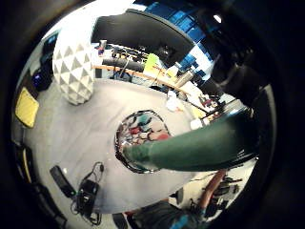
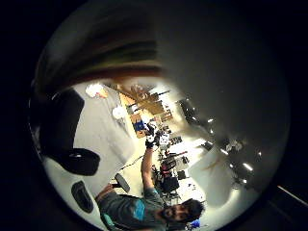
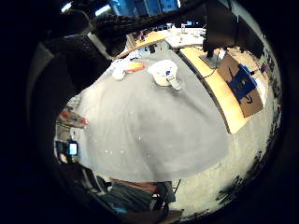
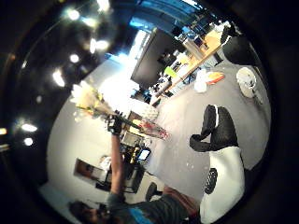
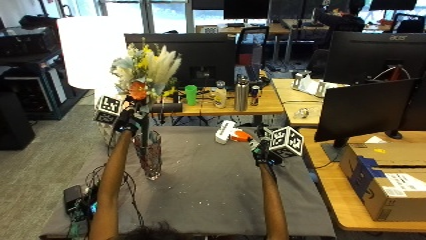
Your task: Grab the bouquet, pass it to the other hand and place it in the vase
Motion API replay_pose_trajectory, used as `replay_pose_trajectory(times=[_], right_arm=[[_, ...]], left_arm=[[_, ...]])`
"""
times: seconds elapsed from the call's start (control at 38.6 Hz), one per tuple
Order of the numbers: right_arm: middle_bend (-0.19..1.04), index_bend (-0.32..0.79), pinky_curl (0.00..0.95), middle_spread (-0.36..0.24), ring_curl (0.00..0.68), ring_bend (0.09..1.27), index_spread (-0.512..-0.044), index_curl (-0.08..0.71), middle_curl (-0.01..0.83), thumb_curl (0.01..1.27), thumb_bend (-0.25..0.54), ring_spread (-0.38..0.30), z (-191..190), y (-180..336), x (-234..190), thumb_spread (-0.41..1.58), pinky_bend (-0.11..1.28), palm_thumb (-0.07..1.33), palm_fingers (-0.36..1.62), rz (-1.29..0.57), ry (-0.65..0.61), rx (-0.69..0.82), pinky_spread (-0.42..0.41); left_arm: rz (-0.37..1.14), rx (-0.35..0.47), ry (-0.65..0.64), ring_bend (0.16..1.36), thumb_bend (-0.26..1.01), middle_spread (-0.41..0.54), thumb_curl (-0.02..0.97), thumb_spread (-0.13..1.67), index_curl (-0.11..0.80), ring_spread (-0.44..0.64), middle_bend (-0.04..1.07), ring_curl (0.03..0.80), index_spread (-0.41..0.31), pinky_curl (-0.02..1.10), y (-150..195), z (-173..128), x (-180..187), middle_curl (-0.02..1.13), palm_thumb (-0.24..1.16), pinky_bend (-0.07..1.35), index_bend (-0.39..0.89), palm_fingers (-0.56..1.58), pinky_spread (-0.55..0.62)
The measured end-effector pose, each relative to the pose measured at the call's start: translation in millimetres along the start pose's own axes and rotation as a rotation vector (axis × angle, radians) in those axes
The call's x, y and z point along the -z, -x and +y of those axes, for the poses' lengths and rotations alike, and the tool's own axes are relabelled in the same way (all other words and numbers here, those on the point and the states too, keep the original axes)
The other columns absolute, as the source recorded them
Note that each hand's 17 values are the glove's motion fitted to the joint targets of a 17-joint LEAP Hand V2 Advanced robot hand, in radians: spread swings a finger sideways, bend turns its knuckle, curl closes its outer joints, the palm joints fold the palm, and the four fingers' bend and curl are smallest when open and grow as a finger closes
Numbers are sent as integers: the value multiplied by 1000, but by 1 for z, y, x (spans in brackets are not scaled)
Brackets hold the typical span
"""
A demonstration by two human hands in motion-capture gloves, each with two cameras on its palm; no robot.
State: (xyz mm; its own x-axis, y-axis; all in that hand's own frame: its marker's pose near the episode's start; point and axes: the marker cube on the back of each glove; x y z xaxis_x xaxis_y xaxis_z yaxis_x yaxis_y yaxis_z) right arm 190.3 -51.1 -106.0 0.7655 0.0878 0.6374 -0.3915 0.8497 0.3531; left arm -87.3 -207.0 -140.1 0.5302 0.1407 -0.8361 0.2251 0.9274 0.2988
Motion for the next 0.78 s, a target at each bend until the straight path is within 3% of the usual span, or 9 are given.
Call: replay_pose_trajectory(times=[0.08, 0.21, 0.31, 0.47, 0.65, 0.78], right_arm=[[220, 153, 365, -50, 341, 270, -272, 415, 424, 650, -17, 58, 1, 1, 1, 946, 452, 1014, 745, 6, 1, 0, 293], [200, 156, 363, -44, 343, 251, -272, 412, 421, 643, -18, 69, 1, 1, 3, 961, 434, 1014, 742, 1, -8, 2, 302], [194, 156, 359, -42, 344, 237, -272, 407, 422, 639, -18, 74, -1, -1, 2, 968, 413, 1013, 735, 2, -17, 4, 312], [182, 155, 358, -37, 347, 226, -270, 402, 417, 633, -17, 86, 1, 3, 1, 976, 394, 1013, 730, -13, -16, 8, 328], [174, 163, 356, -35, 347, 206, -271, 402, 409, 627, -18, 100, 5, 15, -4, 985, 372, 1010, 707, -29, -7, 21, 338], [154, 174, 363, -22, 349, 194, -271, 407, 393, 621, -19, 117, 5, 28, -14, 995, 378, 1000, 667, -48, -2, 46, 343]], left_arm=[[-154, 109, 40, 604, -10, -244, 220, 1322, 293, -250, 339, 442, -136, 439, 12, 7, -3, 588, 607, 379, 95, 696, -149], [-387, 166, 133, 554, -11, -191, 245, 1195, 297, -182, 250, 413, -93, 419, 26, 21, 5, 547, 653, 345, 141, 615, -19], [-440, 174, 66, 514, -7, -143, 268, 1116, 319, -124, 173, 385, -95, 394, 31, 30, 27, 501, 702, 301, 184, 600, 90], [-336, 146, -132, 514, -3, -111, 290, 1070, 335, -87, 143, 372, -95, 379, 30, 44, 76, 446, 762, 288, 172, 619, 173], [-196, 85, -241, 516, -12, -110, 303, 1061, 344, -77, 158, 369, -104, 372, 24, 64, 110, 425, 792, 270, 157, 631, 210], [-386, 11, -332, 498, -21, -103, 304, 1078, 351, -46, 166, 367, -107, 371, 12, 84, 119, 417, 778, 250, 162, 617, 229]])
